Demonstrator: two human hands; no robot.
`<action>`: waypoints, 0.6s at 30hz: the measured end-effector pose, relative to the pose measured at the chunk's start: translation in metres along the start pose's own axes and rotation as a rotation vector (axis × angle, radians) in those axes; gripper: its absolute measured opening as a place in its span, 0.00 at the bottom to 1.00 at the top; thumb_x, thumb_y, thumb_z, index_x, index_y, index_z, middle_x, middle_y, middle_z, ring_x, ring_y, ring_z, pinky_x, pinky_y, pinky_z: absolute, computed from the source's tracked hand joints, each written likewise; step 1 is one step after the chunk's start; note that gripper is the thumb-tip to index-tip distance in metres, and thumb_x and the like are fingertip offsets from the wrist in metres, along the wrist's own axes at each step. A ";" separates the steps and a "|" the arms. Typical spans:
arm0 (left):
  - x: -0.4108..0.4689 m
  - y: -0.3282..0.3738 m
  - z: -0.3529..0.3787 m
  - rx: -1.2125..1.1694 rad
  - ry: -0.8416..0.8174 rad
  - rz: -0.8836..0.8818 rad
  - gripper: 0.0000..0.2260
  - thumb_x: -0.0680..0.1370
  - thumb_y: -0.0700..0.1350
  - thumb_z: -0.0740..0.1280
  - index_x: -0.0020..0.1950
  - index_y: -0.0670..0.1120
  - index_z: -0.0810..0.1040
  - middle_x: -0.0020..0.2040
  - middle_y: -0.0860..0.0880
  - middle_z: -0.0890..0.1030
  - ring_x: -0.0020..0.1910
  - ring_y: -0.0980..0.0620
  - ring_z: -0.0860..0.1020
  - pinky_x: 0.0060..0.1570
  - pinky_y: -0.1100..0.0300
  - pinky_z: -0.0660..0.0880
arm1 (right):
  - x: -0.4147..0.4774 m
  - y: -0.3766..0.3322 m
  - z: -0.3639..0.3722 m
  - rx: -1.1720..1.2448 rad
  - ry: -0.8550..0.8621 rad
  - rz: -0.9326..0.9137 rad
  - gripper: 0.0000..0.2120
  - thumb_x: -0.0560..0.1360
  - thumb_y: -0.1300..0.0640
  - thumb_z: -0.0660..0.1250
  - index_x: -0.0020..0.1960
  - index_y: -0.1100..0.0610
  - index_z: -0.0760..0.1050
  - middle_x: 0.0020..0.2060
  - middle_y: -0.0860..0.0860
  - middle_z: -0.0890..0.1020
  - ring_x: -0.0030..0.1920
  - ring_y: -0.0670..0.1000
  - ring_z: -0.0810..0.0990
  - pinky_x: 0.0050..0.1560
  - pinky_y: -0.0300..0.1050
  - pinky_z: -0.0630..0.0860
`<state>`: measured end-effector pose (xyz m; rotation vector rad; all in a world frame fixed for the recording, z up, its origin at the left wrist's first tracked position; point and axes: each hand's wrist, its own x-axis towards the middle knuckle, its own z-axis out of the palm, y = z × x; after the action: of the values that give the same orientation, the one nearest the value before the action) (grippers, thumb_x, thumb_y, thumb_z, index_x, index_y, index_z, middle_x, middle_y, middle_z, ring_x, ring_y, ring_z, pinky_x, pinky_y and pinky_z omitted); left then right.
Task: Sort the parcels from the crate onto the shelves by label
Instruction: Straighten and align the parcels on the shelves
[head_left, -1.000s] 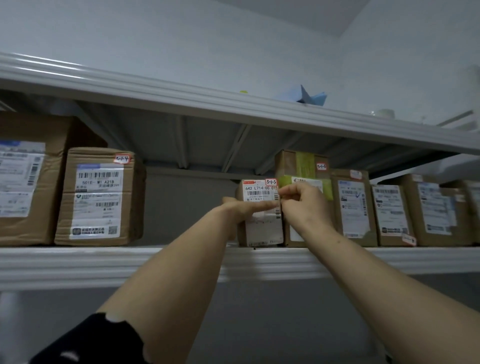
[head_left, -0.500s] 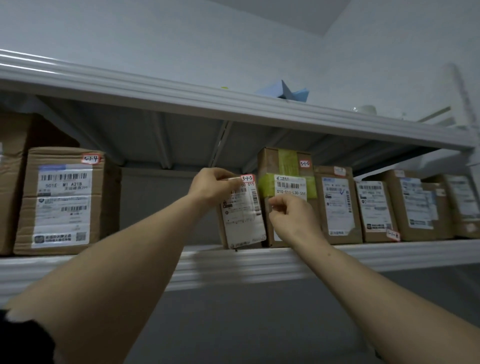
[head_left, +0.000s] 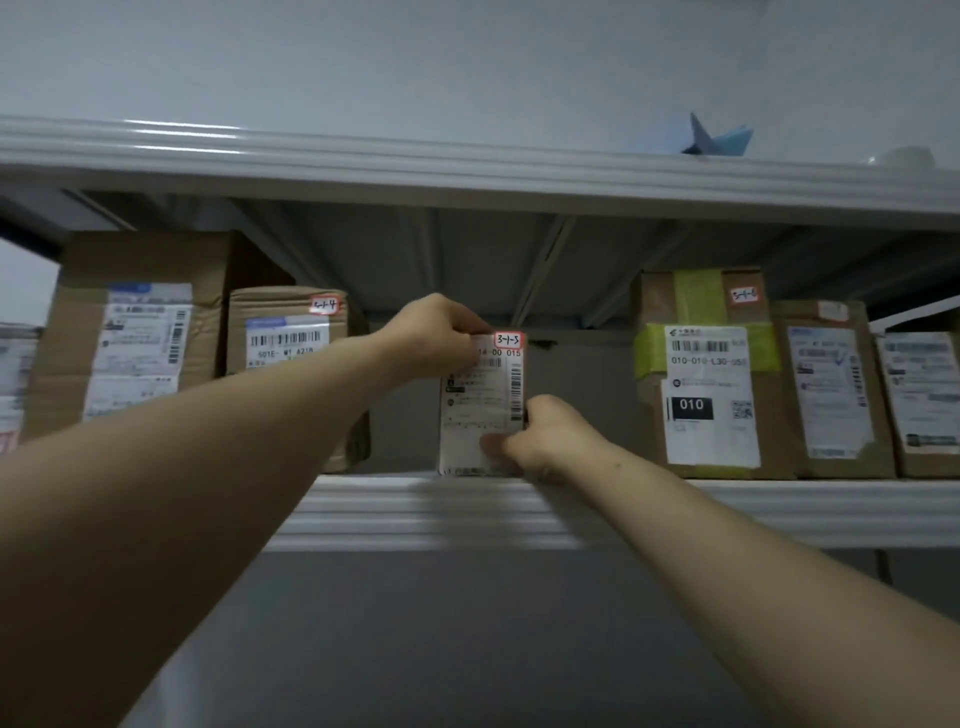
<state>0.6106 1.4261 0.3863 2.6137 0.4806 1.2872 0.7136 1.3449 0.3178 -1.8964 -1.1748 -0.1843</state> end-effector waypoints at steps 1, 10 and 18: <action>-0.003 -0.005 -0.007 0.084 -0.020 0.013 0.18 0.77 0.39 0.65 0.67 0.50 0.75 0.56 0.50 0.78 0.51 0.55 0.75 0.47 0.62 0.73 | 0.001 -0.004 0.006 0.011 -0.020 -0.004 0.15 0.72 0.55 0.71 0.58 0.57 0.77 0.54 0.53 0.82 0.55 0.54 0.80 0.58 0.51 0.77; -0.015 -0.029 -0.038 0.773 -0.079 0.165 0.20 0.73 0.44 0.65 0.66 0.51 0.73 0.58 0.49 0.78 0.56 0.48 0.76 0.49 0.56 0.72 | 0.007 -0.033 0.039 -0.033 -0.058 -0.068 0.17 0.72 0.54 0.72 0.58 0.57 0.75 0.57 0.54 0.80 0.58 0.55 0.78 0.60 0.49 0.75; -0.017 -0.052 -0.067 0.621 0.317 0.093 0.35 0.72 0.43 0.65 0.77 0.48 0.55 0.77 0.45 0.58 0.77 0.49 0.50 0.75 0.48 0.38 | 0.011 -0.039 0.047 -0.047 -0.095 -0.046 0.20 0.71 0.51 0.73 0.60 0.57 0.75 0.58 0.52 0.79 0.58 0.54 0.78 0.61 0.46 0.74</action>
<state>0.5370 1.4695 0.3984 2.9355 0.9534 1.8415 0.6746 1.3931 0.3184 -1.9383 -1.2886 -0.1485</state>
